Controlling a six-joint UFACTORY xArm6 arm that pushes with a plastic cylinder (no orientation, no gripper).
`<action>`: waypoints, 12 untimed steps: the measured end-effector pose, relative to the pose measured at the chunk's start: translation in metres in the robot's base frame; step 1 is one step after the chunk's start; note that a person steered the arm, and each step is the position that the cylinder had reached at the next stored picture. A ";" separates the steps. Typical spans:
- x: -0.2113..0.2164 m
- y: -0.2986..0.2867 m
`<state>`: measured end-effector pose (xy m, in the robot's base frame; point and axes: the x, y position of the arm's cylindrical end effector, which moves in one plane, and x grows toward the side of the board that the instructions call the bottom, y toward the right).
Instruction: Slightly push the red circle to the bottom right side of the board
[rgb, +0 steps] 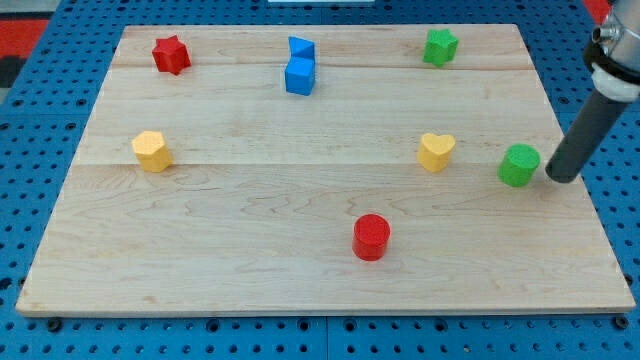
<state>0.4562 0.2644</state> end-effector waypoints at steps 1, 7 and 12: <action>0.010 -0.089; 0.004 -0.146; -0.041 -0.146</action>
<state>0.4156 0.1184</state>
